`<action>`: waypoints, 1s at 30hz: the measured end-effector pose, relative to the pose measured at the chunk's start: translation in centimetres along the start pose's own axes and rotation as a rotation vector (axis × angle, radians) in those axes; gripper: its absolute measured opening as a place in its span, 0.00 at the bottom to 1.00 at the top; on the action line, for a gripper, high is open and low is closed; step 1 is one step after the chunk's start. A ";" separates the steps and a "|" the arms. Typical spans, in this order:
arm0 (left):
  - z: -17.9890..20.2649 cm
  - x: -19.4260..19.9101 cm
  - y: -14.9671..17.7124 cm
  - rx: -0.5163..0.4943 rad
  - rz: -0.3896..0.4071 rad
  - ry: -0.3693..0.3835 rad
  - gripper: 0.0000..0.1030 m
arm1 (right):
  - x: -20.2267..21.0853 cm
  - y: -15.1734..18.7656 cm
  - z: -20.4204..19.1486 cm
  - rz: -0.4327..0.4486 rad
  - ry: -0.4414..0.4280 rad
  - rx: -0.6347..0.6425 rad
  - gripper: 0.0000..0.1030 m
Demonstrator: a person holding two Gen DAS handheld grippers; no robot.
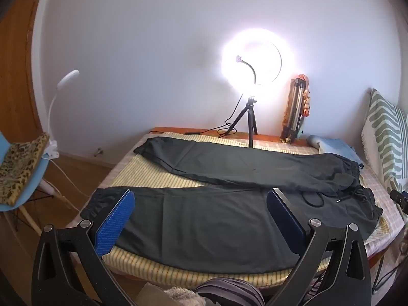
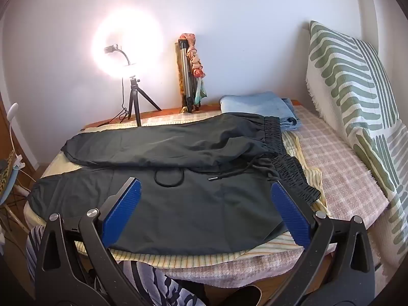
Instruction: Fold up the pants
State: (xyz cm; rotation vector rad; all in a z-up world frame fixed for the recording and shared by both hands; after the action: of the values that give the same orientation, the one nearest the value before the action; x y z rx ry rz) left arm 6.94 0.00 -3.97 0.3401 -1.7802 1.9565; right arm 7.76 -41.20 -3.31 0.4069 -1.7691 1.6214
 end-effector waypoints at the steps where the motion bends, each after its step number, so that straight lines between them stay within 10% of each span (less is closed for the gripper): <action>1: 0.0 0.0 0.0 -0.003 -0.005 -0.003 1.00 | 0.0 0.0 0.0 -0.003 -0.001 -0.003 1.00; 30: 0.4 0.3 -0.8 -0.039 0.030 -0.033 1.00 | -0.1 0.1 -0.1 -0.002 -0.011 -0.014 1.00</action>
State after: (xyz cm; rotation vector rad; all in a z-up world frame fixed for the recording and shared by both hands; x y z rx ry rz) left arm 7.03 -0.29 -3.05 0.3362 -1.8514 1.9449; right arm 7.79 -41.14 -3.46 0.4118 -1.7867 1.6074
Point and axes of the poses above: each gripper's, at about its wrist camera, not at the fingertips, and x roughly against the way its jaws point, z to its right, y to its underside, the point moved 8 cm from there along -x, roughly the way its jaws point, and after that the axes turned 10 degrees about y, right-handed, at the moved point
